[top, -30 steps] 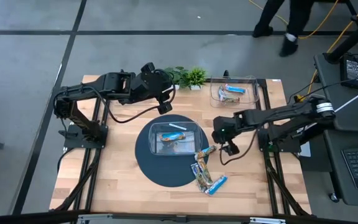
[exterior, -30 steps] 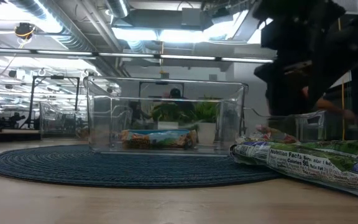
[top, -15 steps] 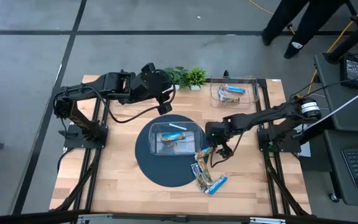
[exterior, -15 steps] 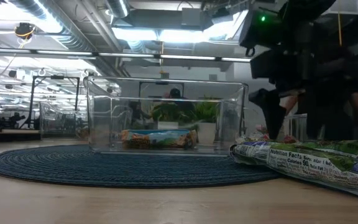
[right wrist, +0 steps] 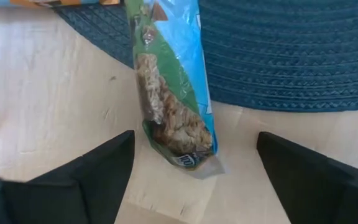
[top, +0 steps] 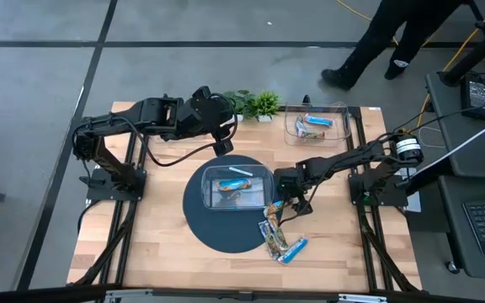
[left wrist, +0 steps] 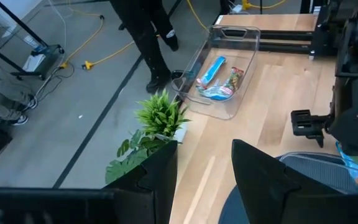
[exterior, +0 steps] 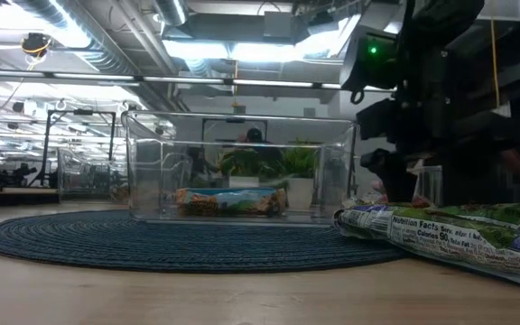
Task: Pick and place Granola Bars by type
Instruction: Put the yellow granola bar into the bottom transparent bin
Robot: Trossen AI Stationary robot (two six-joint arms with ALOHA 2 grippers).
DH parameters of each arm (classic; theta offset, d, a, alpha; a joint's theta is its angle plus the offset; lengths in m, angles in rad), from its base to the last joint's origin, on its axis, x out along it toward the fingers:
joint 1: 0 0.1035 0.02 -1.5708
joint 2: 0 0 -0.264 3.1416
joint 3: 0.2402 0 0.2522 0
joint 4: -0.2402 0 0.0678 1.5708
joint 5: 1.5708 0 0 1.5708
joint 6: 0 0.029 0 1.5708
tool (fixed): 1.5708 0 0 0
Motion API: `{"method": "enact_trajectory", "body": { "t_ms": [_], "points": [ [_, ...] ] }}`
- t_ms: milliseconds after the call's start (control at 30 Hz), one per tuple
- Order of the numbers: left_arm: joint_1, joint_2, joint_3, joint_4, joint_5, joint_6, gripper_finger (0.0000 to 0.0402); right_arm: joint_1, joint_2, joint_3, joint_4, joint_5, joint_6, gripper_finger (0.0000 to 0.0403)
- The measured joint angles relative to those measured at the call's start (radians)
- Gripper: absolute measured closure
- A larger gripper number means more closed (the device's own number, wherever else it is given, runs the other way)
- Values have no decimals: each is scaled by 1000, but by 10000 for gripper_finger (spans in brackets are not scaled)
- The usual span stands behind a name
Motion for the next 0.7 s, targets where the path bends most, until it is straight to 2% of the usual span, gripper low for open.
{"method": "enact_trajectory", "body": {
  "t_ms": [200, 600, 700],
  "points": [
    [0, 0, 0, 0, 6, -3, 258, -1, 2, 0, 4, 28, 0, 133],
    [0, 0, 0, 0, 6, -3, 258, -1, 1, 1, -40, 20, 26, 358],
    [0, 0, 0, 0, 6, 0, 258, -1, -6, 2, -90, 18, 25, 376]
  ]
}}
